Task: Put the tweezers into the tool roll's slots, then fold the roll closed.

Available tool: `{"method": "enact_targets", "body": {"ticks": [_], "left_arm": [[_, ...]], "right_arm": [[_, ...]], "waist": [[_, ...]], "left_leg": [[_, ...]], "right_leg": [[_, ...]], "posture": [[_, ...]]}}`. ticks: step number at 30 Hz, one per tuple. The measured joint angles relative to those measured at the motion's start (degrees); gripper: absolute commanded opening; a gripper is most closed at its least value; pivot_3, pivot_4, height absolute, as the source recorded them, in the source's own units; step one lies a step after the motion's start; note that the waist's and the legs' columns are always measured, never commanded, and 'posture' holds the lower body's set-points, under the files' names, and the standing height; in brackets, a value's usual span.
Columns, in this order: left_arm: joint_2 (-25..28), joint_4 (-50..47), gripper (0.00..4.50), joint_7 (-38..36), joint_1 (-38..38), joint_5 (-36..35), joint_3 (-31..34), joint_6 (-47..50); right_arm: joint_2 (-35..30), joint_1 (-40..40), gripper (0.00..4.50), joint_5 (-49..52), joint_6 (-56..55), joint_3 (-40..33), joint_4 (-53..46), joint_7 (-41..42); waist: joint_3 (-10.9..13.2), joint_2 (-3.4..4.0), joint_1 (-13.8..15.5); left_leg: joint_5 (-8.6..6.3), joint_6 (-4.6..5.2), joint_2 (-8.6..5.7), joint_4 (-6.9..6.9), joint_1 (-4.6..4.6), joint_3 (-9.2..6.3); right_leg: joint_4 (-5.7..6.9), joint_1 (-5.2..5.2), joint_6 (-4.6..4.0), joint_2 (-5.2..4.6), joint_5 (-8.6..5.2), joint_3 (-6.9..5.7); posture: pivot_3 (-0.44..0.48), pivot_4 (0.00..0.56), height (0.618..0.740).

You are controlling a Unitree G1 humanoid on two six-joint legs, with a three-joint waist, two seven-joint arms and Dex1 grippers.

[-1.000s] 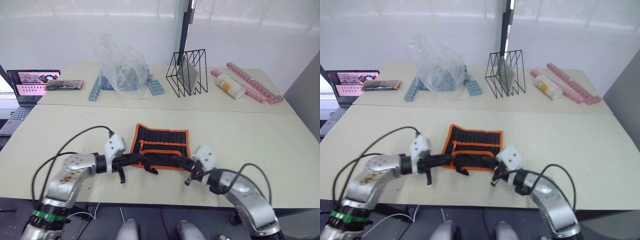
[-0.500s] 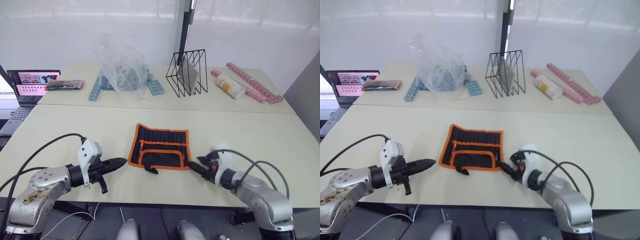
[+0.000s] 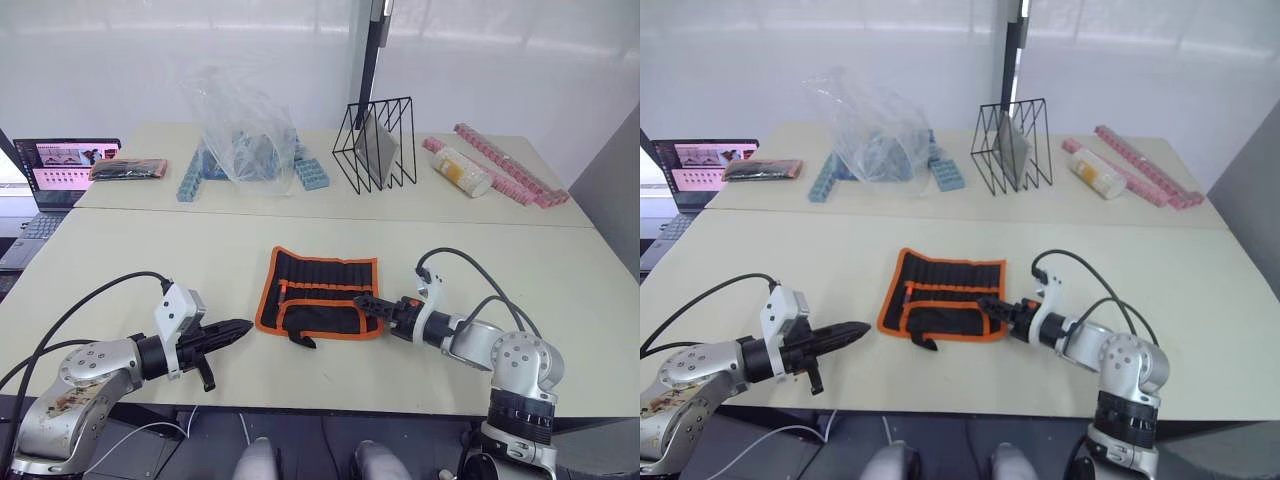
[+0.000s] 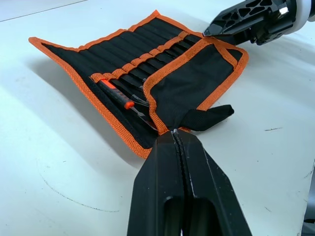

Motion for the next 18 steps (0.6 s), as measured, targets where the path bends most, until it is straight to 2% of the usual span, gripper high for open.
{"method": "enact_targets", "body": {"ticks": [6, 18], "left_arm": [[0.0, 0.0, 0.00, -0.1, -0.1, 0.0, -0.1, 0.0], [0.2, 0.2, 0.00, -0.2, -1.3, 0.1, -1.1, 0.0]], "right_arm": [[-0.6, 0.0, 0.03, 1.2, 0.0, -1.3, 1.1, -1.3], [0.1, 1.2, 0.03, 4.1, -0.5, -2.4, -0.5, -4.1]], "waist": [[0.0, 0.03, -0.3], [0.0, 0.02, -0.1]], "left_leg": [[0.00, 0.00, 0.01, -0.03, 0.04, 0.00], [0.00, 0.00, 0.01, -0.07, 0.04, -0.01]], "right_leg": [[-0.01, 0.02, 0.00, 0.01, 0.00, 0.00], [-0.17, 0.10, 0.01, 0.00, 0.00, -0.01]], "posture": [[0.000, 0.150, 0.689], [0.000, 0.150, 0.689]]}}
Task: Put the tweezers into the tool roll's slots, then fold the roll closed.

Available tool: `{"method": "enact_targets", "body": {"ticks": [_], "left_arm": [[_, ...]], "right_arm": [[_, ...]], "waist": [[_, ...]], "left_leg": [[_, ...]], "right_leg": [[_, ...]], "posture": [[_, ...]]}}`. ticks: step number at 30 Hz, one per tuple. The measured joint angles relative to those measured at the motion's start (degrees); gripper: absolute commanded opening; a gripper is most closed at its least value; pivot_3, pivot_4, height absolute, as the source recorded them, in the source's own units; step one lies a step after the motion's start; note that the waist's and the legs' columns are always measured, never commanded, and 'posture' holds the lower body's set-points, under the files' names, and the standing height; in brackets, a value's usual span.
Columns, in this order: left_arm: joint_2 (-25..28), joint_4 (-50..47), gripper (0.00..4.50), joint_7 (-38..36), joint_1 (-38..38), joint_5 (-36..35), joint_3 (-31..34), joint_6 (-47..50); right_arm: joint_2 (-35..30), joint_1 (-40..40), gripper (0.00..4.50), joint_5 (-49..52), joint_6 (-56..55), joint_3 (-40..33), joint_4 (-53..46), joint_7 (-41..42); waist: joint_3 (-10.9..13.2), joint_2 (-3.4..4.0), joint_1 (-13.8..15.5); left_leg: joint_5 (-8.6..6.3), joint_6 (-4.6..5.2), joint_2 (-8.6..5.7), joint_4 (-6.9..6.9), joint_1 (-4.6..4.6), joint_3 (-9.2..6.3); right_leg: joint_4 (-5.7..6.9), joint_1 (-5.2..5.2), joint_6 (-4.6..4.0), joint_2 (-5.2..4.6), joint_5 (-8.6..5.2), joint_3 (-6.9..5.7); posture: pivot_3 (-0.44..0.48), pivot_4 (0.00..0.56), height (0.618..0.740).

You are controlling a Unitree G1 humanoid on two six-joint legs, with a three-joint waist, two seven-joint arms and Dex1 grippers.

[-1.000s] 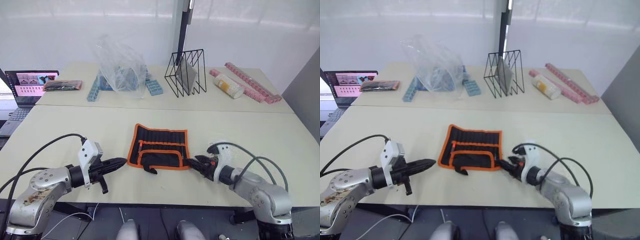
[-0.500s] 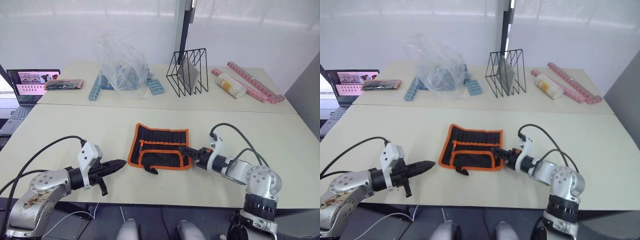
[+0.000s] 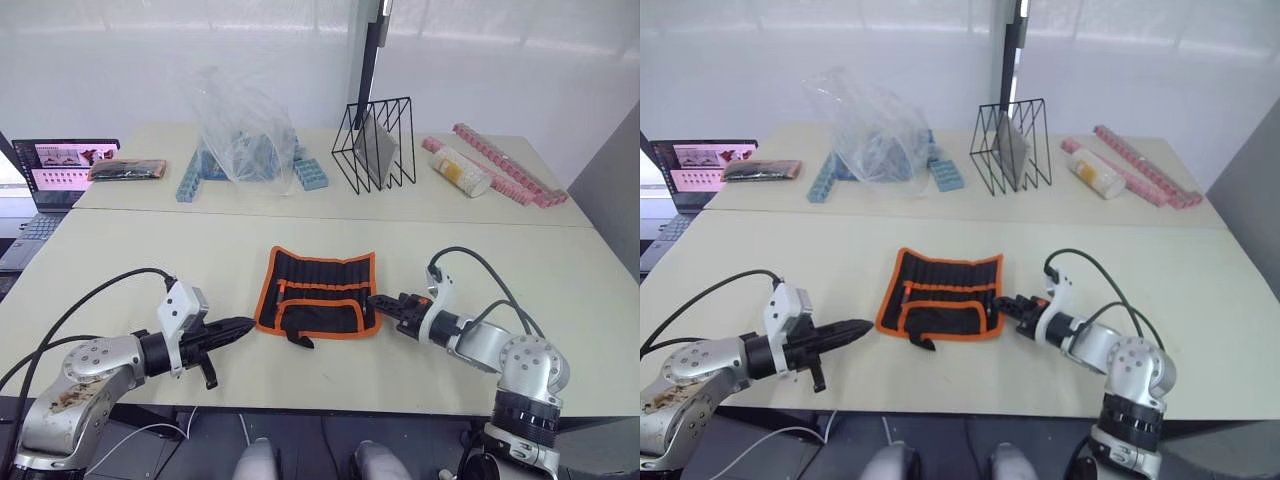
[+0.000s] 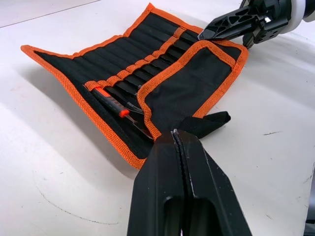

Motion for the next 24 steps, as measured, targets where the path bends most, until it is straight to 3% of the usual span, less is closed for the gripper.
{"method": "enact_targets", "body": {"ticks": [8, 14, 24], "left_arm": [[0.8, 0.4, 0.00, -0.3, -0.2, 0.7, -0.5, 0.0], [1.0, 1.3, 0.00, -0.7, -0.8, 0.8, -1.0, -0.3], [1.0, 1.9, 0.00, -0.7, -1.6, 1.0, -1.4, -1.1]], "right_arm": [[2.3, -2.8, 0.03, 4.4, 3.1, -2.4, -1.2, -5.0], [9.3, -7.3, 0.03, 6.5, 6.7, -0.8, -7.2, -12.2], [12.3, -5.0, 0.03, -0.4, 2.7, 11.9, -8.1, -16.0]], "waist": [[0.1, 0.13, -0.1], [0.1, 0.14, -1.1], [0.1, 0.14, -1.1]], "left_leg": [[0.02, -0.01, 0.02, -0.15, -0.18, 0.03], [0.19, -0.23, 0.02, -0.55, -0.54, -0.03], [0.19, -0.24, -0.10, -0.67, -0.59, -0.08]], "right_leg": [[-0.27, -0.17, 0.00, 0.01, 0.00, 0.02], [-0.15, -0.73, -0.05, 0.01, 0.03, 0.00], [-0.10, -0.79, -0.07, -0.09, 0.05, -0.04]], "posture": [[0.000, 0.150, 0.689], [0.000, 0.150, 0.689], [0.000, 0.150, 0.689]]}}
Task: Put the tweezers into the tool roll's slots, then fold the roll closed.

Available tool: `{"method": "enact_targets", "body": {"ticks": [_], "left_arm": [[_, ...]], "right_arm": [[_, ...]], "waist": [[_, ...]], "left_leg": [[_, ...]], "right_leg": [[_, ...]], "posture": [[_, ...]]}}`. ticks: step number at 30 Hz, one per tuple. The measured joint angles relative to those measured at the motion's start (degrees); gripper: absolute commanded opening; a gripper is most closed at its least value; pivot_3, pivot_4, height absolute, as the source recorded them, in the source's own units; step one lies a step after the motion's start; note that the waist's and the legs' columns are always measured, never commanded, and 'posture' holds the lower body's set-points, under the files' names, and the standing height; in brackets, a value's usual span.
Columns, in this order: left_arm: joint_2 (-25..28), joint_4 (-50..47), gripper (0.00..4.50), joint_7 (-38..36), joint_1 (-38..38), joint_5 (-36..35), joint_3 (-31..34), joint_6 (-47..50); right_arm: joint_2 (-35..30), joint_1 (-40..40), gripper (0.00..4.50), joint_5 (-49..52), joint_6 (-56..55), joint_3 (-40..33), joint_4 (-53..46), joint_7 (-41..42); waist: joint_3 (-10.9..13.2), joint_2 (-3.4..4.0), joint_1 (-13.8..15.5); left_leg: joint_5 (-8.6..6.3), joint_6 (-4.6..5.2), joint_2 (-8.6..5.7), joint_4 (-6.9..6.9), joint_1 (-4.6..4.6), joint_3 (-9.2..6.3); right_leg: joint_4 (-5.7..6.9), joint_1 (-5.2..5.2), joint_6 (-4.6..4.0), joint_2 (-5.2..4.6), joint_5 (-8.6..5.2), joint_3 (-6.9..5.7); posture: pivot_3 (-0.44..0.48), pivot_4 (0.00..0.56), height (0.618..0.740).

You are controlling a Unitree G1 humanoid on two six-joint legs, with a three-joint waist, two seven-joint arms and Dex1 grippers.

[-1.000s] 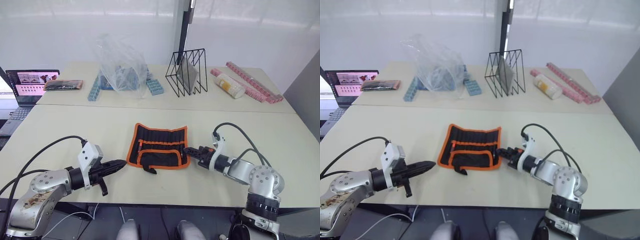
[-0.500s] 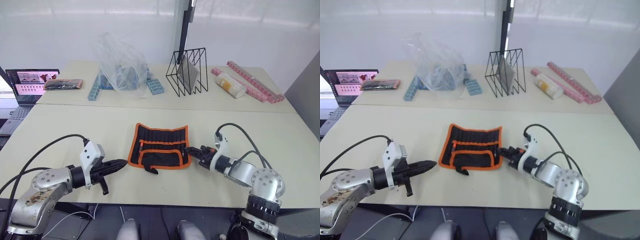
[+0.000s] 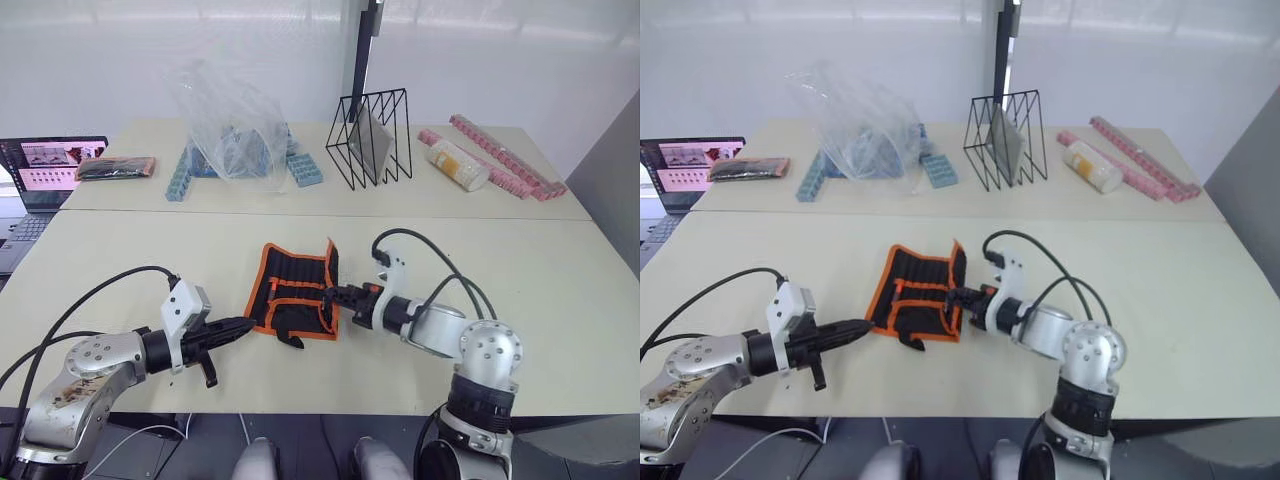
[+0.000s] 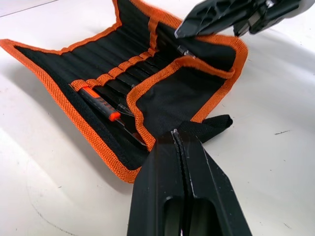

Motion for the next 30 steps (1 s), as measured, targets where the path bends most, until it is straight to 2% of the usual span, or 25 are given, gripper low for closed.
{"method": "enact_targets", "body": {"ticks": [8, 17, 27, 30], "left_arm": [[0.1, 0.3, 0.00, 0.0, 0.1, 0.1, -0.7, -0.1], [0.7, 0.3, 0.00, -0.2, 0.6, 0.1, -0.7, -0.2], [1.0, 0.3, 0.00, -0.1, 0.8, 0.1, -0.7, -0.1], [1.4, 0.3, 0.00, -0.1, 0.8, 0.1, -0.7, -0.1]], "right_arm": [[-0.7, 1.8, 0.03, -5.0, -8.6, 6.4, 6.9, 4.5], [-1.3, 1.0, 2.93, -2.9, -11.0, 6.0, 11.1, 10.7], [-4.8, -2.3, 2.93, 0.1, -10.6, 3.1, 16.8, 14.5], [-6.6, -3.3, 2.06, 0.1, -11.3, 2.7, 18.4, 16.1]], "waist": [[0.0, -0.03, 0.0], [-0.1, -0.11, 0.0], [-0.1, -0.10, 0.2], [-0.1, -0.10, 0.2]], "left_leg": [[0.00, -0.01, 0.00, 0.00, 0.05, -0.01], [0.15, -0.16, 0.03, 0.00, 0.34, -0.02], [0.21, -0.15, 0.02, 0.01, 0.29, -0.01], [0.21, -0.15, 0.02, 0.01, 0.28, -0.01]], "right_leg": [[0.01, 0.05, 0.00, 0.00, 0.00, -0.02], [0.03, 0.25, 0.00, 0.04, 0.00, -0.03], [0.03, 0.24, 0.00, 0.04, 0.00, -0.01], [0.03, 0.24, 0.00, 0.04, 0.00, -0.01]], "posture": [[0.000, 0.150, 0.689], [0.000, 0.150, 0.689], [0.000, 0.150, 0.689], [0.000, 0.150, 0.689]]}}
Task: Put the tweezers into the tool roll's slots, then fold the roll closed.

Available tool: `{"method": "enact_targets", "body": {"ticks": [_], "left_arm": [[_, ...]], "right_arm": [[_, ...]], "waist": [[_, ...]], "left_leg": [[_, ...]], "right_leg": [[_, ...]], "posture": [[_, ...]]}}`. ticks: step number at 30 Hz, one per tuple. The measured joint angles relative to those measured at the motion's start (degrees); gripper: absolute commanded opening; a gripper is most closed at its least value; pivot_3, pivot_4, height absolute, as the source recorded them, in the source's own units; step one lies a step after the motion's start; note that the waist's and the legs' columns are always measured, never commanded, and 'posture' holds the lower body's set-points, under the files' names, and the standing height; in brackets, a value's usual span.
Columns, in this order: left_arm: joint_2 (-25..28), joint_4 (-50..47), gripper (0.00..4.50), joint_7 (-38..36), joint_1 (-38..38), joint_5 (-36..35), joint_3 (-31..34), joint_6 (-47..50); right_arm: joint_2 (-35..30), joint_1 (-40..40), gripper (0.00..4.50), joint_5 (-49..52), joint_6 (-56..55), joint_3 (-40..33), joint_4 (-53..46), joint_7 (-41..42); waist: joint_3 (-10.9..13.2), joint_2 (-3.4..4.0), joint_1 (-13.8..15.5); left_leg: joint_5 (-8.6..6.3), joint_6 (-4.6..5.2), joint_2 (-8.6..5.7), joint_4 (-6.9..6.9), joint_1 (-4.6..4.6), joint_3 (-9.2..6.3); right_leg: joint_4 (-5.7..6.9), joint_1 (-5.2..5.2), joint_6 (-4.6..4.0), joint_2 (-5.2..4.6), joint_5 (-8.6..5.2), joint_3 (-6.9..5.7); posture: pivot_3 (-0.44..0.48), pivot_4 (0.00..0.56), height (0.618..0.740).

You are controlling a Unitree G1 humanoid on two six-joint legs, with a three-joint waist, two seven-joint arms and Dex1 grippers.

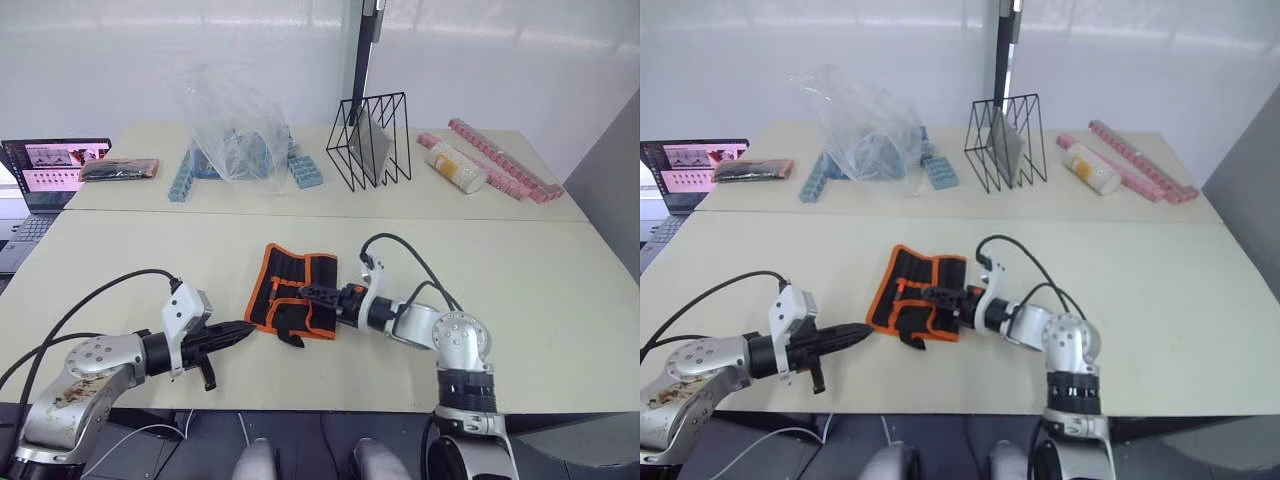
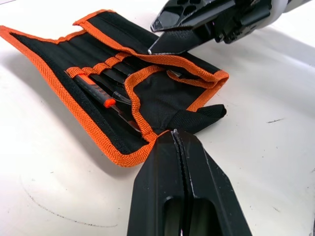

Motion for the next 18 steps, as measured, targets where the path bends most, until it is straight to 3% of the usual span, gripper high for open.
{"method": "enact_targets", "body": {"ticks": [6, 13, 18], "left_arm": [[-0.3, 0.0, 0.00, 0.7, 0.4, -1.5, 1.4, 1.5], [-2.4, 0.0, 0.00, 3.2, 1.1, -9.7, 6.1, 8.3], [-3.3, 0.0, 0.00, 6.7, 2.1, -15.8, 10.4, 14.3]], "right_arm": [[-3.5, 0.9, 0.03, -1.4, -2.9, 2.6, 0.9, 4.8], [-8.1, 2.7, 0.03, -6.8, -11.4, 11.8, -0.7, 13.5], [-13.4, 4.7, 0.03, -17.1, -25.4, 22.9, -1.5, 21.1]], "waist": [[0.0, 0.00, -0.2], [0.0, -0.01, -0.3], [0.0, -0.03, -0.2]], "left_leg": [[0.00, 0.00, 0.01, -0.06, -0.03, 0.00], [0.01, -0.01, 0.01, 0.00, 0.00, -0.02], [0.01, -0.01, 0.01, 0.02, 0.09, -0.02]], "right_leg": [[0.07, -0.09, 0.00, 0.00, 0.00, 0.00], [0.13, -0.06, 0.00, 0.00, 0.00, -0.01], [0.13, 0.01, 0.01, 0.00, 0.00, -0.01]], "posture": [[0.000, 0.150, 0.689], [0.000, 0.150, 0.689], [0.000, 0.150, 0.689]]}}
